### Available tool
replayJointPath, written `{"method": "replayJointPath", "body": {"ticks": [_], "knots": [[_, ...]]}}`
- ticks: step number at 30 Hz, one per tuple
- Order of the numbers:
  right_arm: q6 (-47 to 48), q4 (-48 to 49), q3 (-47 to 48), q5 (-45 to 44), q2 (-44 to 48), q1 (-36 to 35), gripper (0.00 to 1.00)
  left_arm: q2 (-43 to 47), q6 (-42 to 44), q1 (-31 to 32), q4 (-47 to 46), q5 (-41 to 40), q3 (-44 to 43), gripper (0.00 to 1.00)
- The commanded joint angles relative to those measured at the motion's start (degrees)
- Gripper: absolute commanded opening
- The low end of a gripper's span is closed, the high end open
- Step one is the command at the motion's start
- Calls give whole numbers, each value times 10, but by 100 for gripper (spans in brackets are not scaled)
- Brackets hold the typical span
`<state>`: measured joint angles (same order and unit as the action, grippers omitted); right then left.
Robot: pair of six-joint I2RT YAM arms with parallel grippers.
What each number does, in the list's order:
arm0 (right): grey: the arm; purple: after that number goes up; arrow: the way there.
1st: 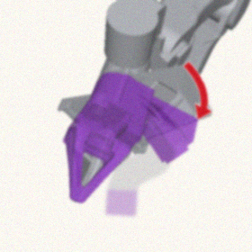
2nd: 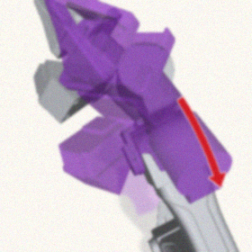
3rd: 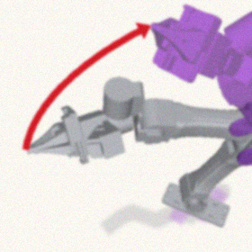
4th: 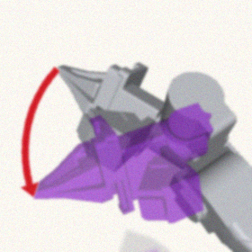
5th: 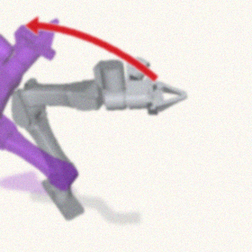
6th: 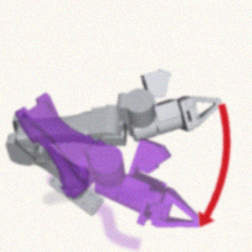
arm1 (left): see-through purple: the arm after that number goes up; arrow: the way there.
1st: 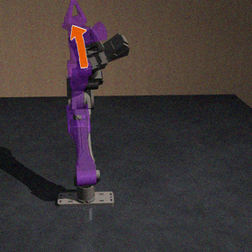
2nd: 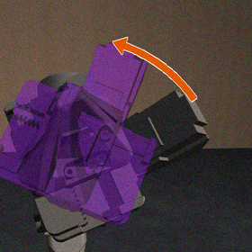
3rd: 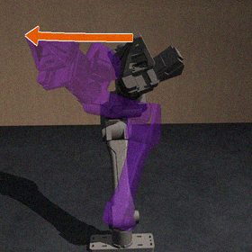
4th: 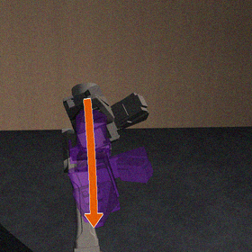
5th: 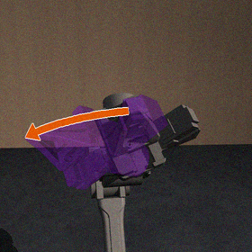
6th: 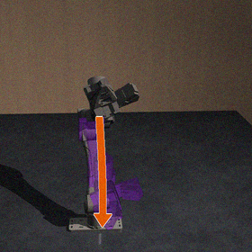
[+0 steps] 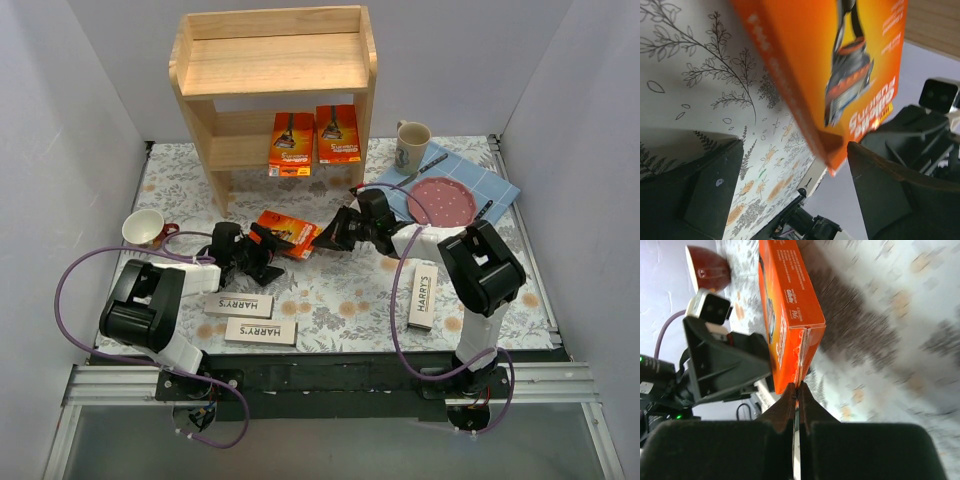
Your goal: Place and organize the shaving razors onto the shelf
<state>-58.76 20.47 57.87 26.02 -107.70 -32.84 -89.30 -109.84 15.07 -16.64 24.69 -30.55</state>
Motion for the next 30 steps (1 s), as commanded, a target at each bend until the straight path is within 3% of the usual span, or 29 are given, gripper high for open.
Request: {"method": "replayJointPath", "body": {"ticks": [1,7,8,16,17,18,22,24,27,30], "knots": [[-46,-59,7,-25,35,-51,1,12,-37,7,60,-48,-7,79],[-64,-83,2,-45,40,-93,1,27,-30,0,50,-35,-18,51],[-62,-82,1,-47,41,-94,1,32,-32,-4,56,-27,-15,42],[-19,-84,-11,-44,54,-101,1,70,26,-54,-9,34,35,20],[-14,-73,-18,-44,60,-101,4,70,32,-70,-24,46,46,15],[2,-62,-22,-43,64,-101,6,69,46,-78,-50,73,51,1],[43,-50,-44,-33,92,-92,26,73,76,-108,-81,119,65,0],[100,-77,-43,-18,113,-73,31,83,96,-124,-77,152,57,0],[178,-145,-20,36,140,-27,37,120,146,-143,-51,240,37,0],[289,-227,20,86,153,19,40,133,149,-168,-52,384,24,0]]}}
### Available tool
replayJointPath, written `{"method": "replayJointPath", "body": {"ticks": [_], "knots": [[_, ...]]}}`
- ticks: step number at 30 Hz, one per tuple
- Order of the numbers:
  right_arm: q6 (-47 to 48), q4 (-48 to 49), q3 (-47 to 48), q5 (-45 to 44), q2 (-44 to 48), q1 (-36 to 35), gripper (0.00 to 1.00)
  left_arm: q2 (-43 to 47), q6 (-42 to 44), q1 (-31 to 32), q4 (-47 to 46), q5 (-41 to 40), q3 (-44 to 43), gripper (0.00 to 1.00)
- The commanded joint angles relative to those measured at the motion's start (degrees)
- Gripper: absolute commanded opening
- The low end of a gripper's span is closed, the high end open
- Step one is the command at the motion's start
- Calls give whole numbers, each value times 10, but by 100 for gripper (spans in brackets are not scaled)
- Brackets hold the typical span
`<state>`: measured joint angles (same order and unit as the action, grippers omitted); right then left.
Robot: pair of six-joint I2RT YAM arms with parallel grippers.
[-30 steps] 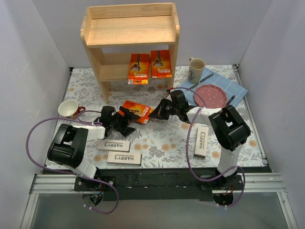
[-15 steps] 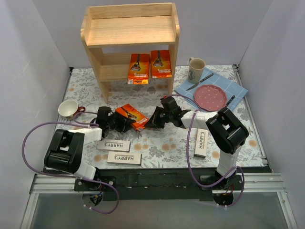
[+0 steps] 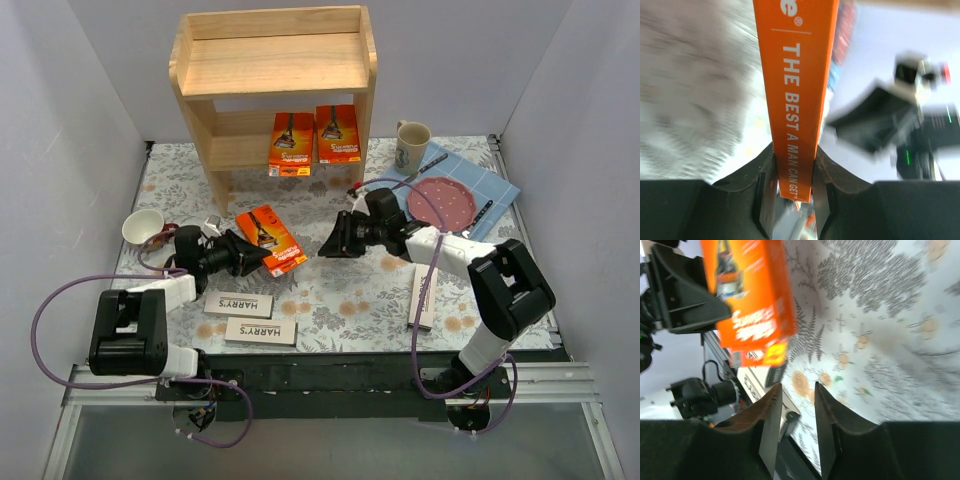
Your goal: Place and organize the shaving razors onto the shelf
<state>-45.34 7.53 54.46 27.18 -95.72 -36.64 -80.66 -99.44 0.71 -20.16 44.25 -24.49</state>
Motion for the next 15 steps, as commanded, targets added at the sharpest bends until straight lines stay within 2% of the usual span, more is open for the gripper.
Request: {"method": "replayJointPath", "body": {"ticks": [1,2,3,5,6,8,12,13,14,15], "knots": [[199,-139,80,87,34,65,40,48,45,-27,-9,216,-42,0],[218,-156,90,96,42,69,40,51,70,-33,3,271,-49,0],[239,-169,102,95,48,72,40,62,97,-35,71,284,-63,0],[283,-195,126,94,65,70,40,74,172,-51,171,297,-122,0],[292,-204,135,91,69,67,40,81,239,-59,260,299,-143,0],[317,-229,161,71,78,61,40,79,299,-87,327,305,-208,0],[345,-250,191,57,84,54,40,41,395,-149,466,343,-312,0],[348,-253,195,54,85,54,40,10,445,-161,499,349,-338,0],[350,-254,197,52,85,54,40,-8,482,-178,535,356,-396,0],[351,-256,203,52,84,54,40,-32,519,-185,625,363,-427,0]]}}
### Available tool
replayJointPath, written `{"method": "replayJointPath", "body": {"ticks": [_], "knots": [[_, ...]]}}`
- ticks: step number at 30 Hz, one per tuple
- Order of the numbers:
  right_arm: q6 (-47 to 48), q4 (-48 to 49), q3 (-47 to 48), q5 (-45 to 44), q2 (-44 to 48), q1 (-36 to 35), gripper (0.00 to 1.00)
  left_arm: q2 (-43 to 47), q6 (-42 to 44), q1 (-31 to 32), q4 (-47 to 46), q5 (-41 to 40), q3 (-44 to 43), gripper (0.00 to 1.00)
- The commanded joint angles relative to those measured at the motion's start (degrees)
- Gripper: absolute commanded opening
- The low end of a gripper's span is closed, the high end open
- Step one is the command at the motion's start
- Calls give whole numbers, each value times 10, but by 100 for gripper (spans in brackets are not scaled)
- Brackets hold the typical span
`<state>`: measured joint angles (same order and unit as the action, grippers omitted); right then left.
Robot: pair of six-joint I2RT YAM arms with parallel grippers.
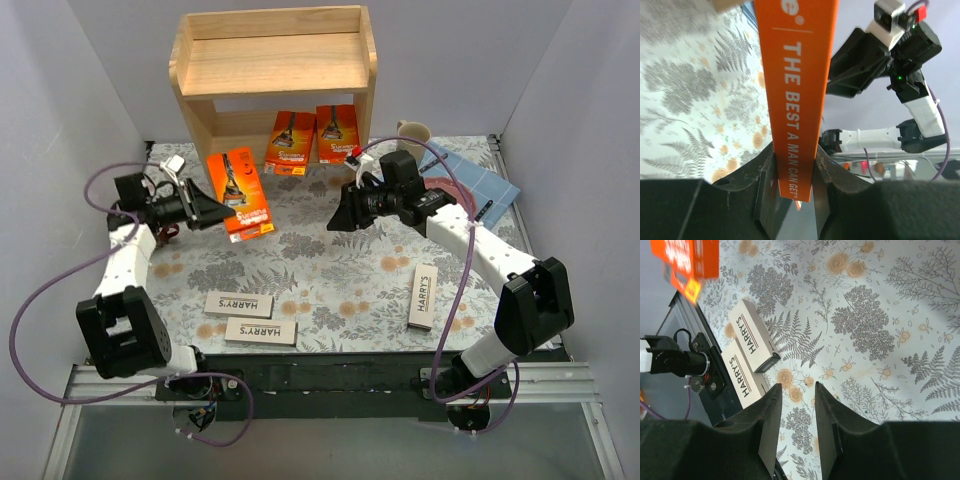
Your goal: Place and organize the shaving razors onto the shelf
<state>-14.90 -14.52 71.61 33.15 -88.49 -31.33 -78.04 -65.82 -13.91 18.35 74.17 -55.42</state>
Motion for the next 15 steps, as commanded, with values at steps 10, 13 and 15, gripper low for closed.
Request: {"method": "replayJointPath", "body": {"ticks": [10,13,15], "knots": [[36,3,36,10,3,-1,40,-326,496,-52,613,48,-422,2],[48,15,38,24,7,-9,40,-359,473,-52,612,55,-462,2],[55,21,42,31,9,-21,40,-370,467,-53,613,66,-471,3]]}}
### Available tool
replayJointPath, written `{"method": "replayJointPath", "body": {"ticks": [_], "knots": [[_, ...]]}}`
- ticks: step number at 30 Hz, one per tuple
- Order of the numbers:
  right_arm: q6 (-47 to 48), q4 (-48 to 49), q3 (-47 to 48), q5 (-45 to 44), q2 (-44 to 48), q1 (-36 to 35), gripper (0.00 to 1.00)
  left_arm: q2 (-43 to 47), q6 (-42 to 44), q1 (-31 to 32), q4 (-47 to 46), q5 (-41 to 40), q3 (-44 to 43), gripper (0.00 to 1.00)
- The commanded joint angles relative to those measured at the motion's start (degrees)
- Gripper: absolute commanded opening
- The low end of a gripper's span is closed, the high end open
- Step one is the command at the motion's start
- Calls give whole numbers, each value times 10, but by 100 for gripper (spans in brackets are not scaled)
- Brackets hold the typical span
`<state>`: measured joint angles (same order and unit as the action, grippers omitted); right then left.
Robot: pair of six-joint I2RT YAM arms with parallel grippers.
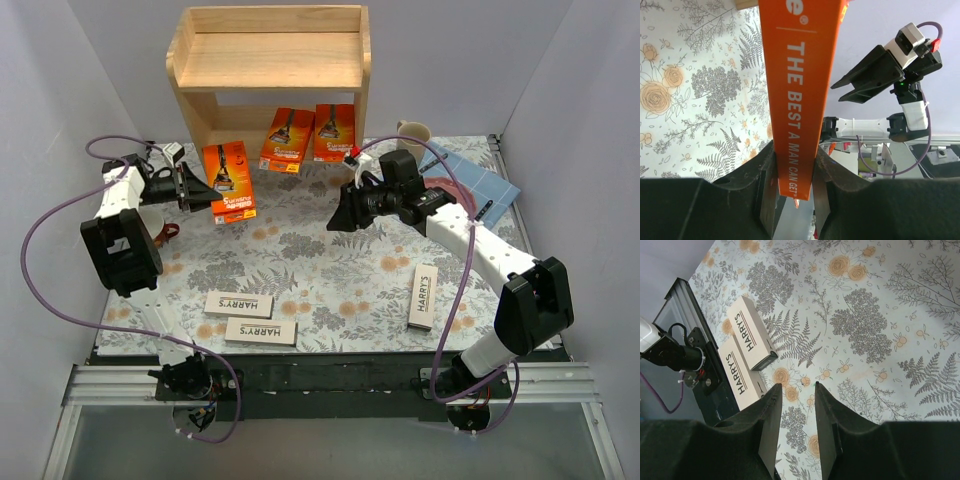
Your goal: Place and organize the shaving razors onto the shelf
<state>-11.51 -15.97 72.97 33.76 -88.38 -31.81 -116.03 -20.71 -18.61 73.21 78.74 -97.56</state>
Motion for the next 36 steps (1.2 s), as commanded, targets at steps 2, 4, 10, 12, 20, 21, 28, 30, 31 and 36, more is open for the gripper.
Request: {"method": "replayJointPath", "body": {"ticks": [2,4,10,12,20,21,28,30,31,36], "knots": [[27,41,32,31,9,-28,40,4,19,-5,63,25,-55,3],[36,44,31,30,9,-41,40,-6,7,-6,63,22,-58,3],[50,45,68,-76,1,-47,43,-6,6,-10,64,25,-37,4],[34,58,109,-48,-14,-49,48,8,6,-13,64,38,-19,4],[-131,195,146,108,-117,-72,99,127,14,-15,63,126,123,3],[-141,203,145,117,-124,-71,98,148,16,-15,63,134,135,3],[-217,264,138,164,-175,-71,98,188,25,-15,63,157,174,4],[-235,282,142,163,-181,-71,98,193,25,-13,63,160,182,4],[-250,287,145,164,-188,-71,98,193,28,-13,63,160,185,4],[-288,307,166,170,-205,-75,99,197,30,-3,62,164,184,4]]}}
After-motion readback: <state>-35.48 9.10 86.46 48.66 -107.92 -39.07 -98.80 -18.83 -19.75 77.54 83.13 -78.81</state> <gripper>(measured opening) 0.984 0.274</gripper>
